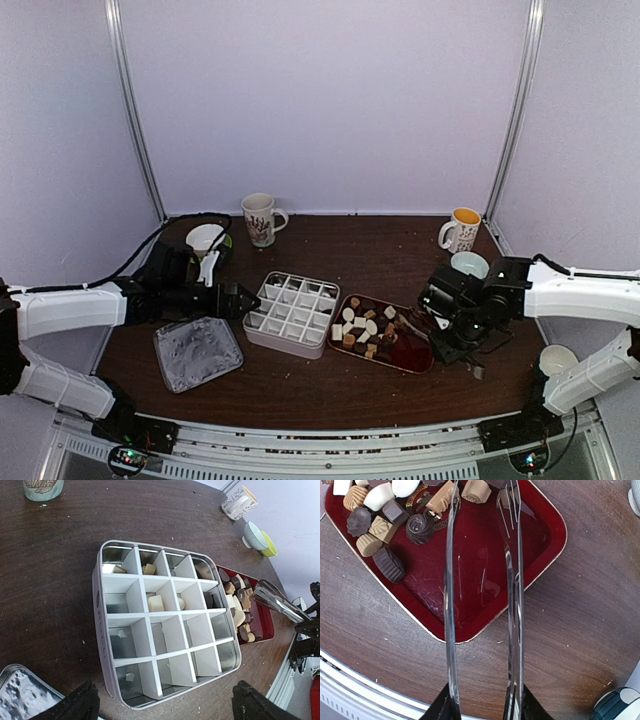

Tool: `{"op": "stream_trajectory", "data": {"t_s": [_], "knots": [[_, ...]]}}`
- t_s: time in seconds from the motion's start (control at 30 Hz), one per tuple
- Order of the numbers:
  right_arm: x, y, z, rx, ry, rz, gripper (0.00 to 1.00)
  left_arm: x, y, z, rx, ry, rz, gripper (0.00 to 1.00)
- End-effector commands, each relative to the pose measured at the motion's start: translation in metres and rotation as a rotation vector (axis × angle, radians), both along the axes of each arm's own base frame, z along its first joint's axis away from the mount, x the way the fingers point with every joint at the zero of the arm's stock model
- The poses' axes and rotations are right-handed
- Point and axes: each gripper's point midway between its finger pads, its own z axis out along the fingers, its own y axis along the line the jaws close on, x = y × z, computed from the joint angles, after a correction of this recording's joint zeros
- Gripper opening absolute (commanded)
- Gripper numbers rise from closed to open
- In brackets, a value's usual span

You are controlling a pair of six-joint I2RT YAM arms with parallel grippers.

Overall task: Pack the chocolate
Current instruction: Pick up the fake chocolate from the plate.

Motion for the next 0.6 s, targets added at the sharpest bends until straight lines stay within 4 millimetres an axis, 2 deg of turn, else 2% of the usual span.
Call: {"op": "stream_trajectory", "data": {"t_s": [0.0, 0.33, 0.47, 0.57], "knots": [[0.002, -0.001, -0.005, 0.000, 0.001, -0.017, 0.37, 0.002, -0.005, 0.013, -0.030, -0.049, -0.011, 0.95], [0.013, 0.015, -0.012, 0.047, -0.008, -0.042, 0.37, 0.002, -0.003, 0.017, -0.029, -0.057, -0.004, 0.95], [0.011, 0.010, -0.019, 0.016, 0.003, -0.055, 0.36, 0.001, -0.001, 0.017, -0.028, -0.061, -0.001, 0.95], [0.010, 0.001, -0.018, -0.003, -0.005, -0.074, 0.33, 0.000, 0.000, 0.017, -0.026, -0.061, -0.001, 0.95]]}}
